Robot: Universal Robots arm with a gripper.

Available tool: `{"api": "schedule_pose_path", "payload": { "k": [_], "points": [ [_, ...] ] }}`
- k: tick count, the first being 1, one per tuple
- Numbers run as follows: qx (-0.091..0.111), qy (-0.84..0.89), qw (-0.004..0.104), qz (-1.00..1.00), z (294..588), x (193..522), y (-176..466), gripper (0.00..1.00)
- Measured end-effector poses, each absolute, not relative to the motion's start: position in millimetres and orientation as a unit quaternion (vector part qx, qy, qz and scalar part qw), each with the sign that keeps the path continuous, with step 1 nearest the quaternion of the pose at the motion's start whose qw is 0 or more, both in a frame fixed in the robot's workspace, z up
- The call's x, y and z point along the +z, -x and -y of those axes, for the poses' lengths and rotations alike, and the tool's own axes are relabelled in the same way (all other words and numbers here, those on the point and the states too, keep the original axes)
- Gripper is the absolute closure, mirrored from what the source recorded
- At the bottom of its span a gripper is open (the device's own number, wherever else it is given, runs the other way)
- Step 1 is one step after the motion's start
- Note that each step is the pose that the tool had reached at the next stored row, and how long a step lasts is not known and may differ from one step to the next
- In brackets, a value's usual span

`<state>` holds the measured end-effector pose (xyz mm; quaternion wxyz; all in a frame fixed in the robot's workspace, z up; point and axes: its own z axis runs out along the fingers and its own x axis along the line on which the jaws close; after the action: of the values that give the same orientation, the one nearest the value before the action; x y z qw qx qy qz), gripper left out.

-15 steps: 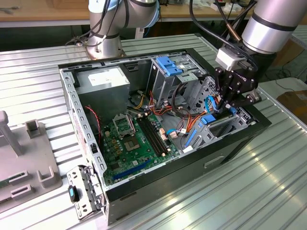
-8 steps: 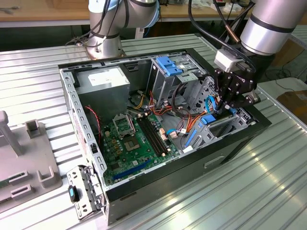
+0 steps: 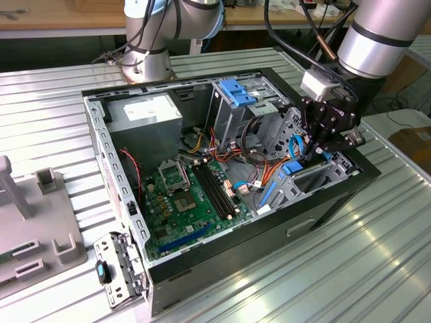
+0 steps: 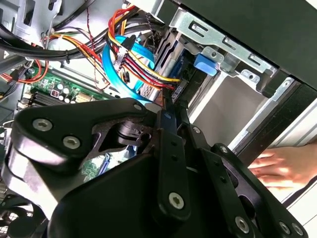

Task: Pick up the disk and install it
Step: 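Insert the first disk wire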

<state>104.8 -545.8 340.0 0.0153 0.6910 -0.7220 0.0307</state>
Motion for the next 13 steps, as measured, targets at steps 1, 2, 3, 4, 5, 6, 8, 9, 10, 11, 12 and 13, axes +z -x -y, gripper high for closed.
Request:
{"api": "schedule_pose_path", "payload": {
  "k": [1,2,3,4,5,6,8,9,10,11,12,13],
  "points": [
    [0.029,-0.691,0.017,0.722,545.8,339.9,-104.7,0.84],
    [0.029,-0.691,0.017,0.722,545.9,339.9,-104.7,0.84],
    [0.029,-0.691,0.017,0.722,545.9,339.9,-104.7,0.84],
    [0.029,-0.691,0.017,0.722,545.9,340.0,-104.7,0.84],
    [0.029,-0.691,0.017,0.722,545.9,339.9,-104.7,0.84],
    [0.029,-0.691,0.017,0.722,545.9,339.9,-104.7,0.84],
    [0.029,-0.691,0.017,0.722,545.9,339.9,-104.7,0.84],
    [0.029,-0.691,0.017,0.722,545.9,339.9,-104.7,0.84],
    [0.029,-0.691,0.017,0.722,545.9,339.6,-104.7,0.84],
    [0.029,-0.691,0.017,0.722,545.9,339.1,-104.7,0.84],
    [0.029,-0.691,0.017,0.722,545.9,338.8,-104.7,0.84],
    [0.029,-0.691,0.017,0.722,545.9,338.7,-104.7,0.84]
  ]
}}
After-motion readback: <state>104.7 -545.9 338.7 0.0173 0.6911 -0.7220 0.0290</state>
